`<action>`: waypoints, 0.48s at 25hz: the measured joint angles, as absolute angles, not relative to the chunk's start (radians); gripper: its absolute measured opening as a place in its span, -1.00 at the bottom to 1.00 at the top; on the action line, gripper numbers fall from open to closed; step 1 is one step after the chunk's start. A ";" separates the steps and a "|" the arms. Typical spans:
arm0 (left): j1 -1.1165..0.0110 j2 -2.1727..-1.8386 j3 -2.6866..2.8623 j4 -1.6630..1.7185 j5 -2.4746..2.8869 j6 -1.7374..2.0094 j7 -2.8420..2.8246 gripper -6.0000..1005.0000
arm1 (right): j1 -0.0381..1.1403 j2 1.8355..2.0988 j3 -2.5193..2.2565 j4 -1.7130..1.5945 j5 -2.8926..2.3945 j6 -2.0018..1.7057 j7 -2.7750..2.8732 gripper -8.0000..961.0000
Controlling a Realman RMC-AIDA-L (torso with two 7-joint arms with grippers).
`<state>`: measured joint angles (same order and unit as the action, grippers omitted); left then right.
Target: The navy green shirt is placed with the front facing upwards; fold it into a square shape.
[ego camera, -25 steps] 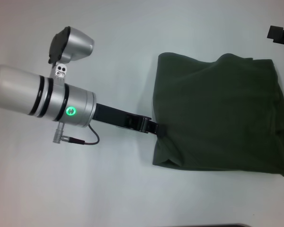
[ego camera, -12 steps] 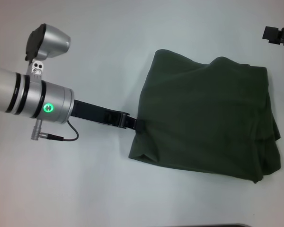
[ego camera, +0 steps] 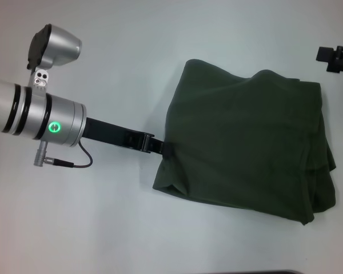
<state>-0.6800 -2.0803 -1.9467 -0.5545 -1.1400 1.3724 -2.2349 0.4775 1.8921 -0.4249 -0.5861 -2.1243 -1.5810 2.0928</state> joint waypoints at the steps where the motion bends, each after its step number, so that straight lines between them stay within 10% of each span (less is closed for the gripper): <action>1: -0.679 -2.081 -1.947 -0.558 -1.139 1.373 -2.235 -0.98 | 0.477 1.891 -0.425 -0.584 -2.135 -1.578 2.106 0.89; 12: -0.669 -2.078 -1.947 -0.572 -1.140 1.377 -2.235 -0.98 | 0.475 1.903 -0.425 -0.573 -2.218 -1.550 2.164 0.81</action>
<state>-0.6695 -2.0778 -1.9467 -0.5722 -1.1398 1.3767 -2.2349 0.4755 1.9027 -0.4249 -0.5734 -2.2180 -1.5504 2.1643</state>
